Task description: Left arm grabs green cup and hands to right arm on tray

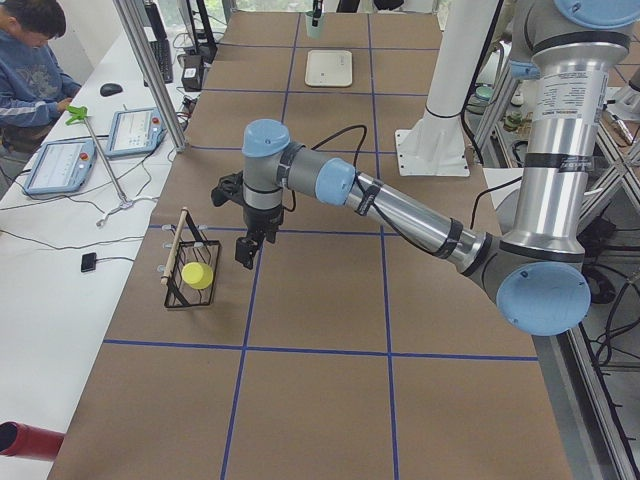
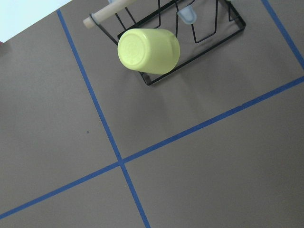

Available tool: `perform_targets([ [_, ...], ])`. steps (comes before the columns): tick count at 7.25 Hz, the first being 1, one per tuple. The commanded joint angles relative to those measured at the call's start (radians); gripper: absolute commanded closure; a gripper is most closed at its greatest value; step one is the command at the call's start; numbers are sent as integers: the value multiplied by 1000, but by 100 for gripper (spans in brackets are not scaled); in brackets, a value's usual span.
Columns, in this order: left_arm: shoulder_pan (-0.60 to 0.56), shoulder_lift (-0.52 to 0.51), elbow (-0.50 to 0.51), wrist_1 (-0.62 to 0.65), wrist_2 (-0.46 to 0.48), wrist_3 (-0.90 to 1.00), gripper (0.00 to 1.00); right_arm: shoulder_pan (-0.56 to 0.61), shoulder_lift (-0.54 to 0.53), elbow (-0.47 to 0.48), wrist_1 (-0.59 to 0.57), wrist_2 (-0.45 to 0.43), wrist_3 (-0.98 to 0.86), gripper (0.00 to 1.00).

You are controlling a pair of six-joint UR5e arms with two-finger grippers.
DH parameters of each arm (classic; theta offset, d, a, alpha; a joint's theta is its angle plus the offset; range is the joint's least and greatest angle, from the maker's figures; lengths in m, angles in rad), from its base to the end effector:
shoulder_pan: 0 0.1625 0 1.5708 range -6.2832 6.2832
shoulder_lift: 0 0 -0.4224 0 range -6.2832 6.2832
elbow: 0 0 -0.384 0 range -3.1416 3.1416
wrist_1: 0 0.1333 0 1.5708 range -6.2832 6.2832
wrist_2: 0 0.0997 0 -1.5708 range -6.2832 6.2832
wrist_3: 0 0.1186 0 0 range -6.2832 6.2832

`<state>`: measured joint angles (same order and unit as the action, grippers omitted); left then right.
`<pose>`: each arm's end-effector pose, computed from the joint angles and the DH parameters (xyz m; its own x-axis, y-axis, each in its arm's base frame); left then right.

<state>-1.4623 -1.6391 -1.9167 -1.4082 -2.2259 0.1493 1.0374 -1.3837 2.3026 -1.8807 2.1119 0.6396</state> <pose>-0.0065 -0.5040 0.4956 0.7477 0.3772 -0.5465 -0.2185 0.9169 0.3340 -0.1674 -0.4255 0.2986 0.7209 -0.1317 0.6804 -0.0165 0.9782 0.2068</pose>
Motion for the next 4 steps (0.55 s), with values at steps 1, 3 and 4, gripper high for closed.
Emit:
perform_targets([
  [1,-71,12,73,139,-44,22,0,3,-110,38,29,26,-73,100],
  [3,-130,140,59,88,-57,68,0,3,-300,23,273,34,-94,100],
  [4,-142,239,56,-55,-58,61,0,3,-369,18,352,36,-90,100],
])
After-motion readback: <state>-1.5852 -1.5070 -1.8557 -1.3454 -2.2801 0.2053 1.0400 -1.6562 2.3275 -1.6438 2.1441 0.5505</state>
